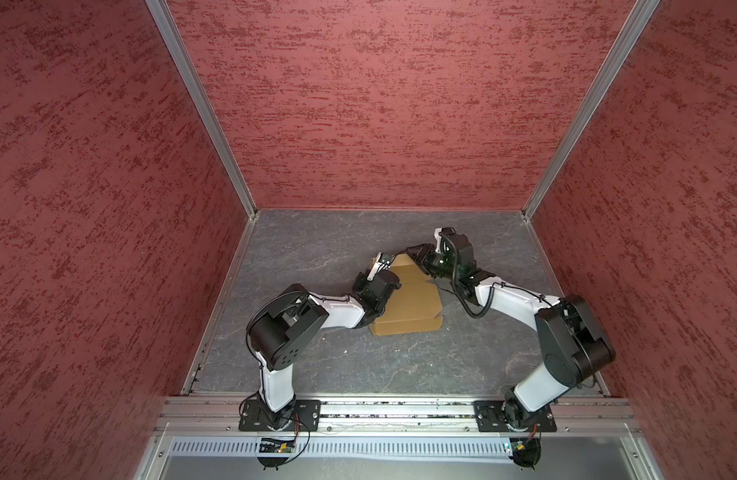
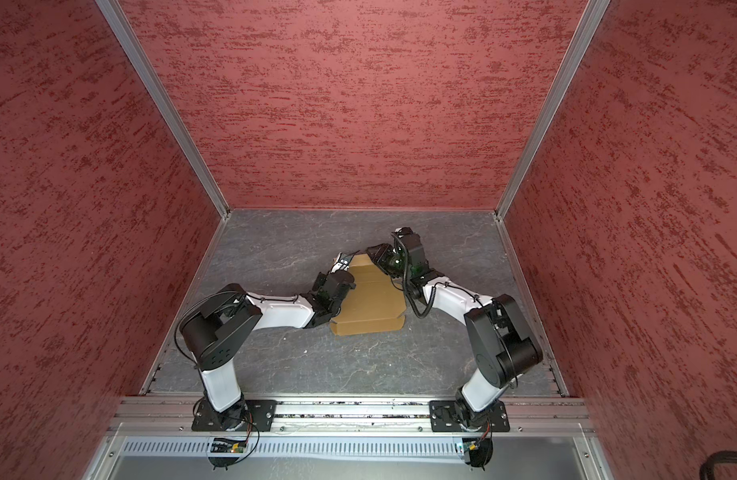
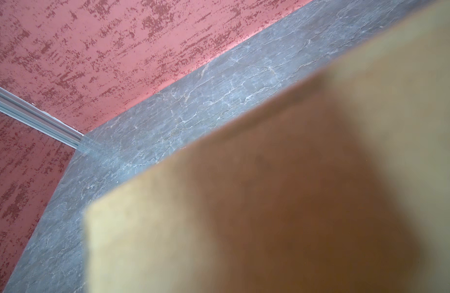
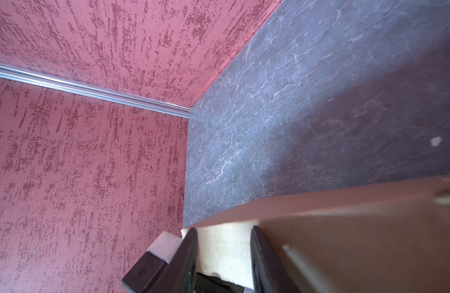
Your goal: Fold the paper box
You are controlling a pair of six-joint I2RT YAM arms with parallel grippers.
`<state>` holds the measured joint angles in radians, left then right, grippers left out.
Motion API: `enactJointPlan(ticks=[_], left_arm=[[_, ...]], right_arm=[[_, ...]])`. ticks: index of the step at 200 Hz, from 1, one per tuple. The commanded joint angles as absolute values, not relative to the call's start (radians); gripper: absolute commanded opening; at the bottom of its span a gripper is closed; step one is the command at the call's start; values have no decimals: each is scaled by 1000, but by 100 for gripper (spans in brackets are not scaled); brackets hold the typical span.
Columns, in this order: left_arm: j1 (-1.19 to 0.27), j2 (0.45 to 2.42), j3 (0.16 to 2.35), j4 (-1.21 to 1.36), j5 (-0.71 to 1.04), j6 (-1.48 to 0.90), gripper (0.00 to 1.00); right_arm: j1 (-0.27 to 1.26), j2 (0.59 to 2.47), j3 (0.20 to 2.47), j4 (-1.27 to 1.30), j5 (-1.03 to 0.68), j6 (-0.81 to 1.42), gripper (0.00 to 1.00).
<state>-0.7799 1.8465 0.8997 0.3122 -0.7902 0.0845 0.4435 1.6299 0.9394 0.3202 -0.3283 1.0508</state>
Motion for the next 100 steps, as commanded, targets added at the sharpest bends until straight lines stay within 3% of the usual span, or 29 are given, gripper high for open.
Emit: enactJointPlan(ticks=[1,42,100], left_arm=[[-773,1858,908,292,-819,127,4],[-762,1830,901,252,-751,100,17],[-711,1713,826,164,-585,67,18]], right_arm=[[451,1623,952,296,-306,1060,37],[451,1607,972,276,-296,1050,44],[427,1534,1042,183,-267,980,55]])
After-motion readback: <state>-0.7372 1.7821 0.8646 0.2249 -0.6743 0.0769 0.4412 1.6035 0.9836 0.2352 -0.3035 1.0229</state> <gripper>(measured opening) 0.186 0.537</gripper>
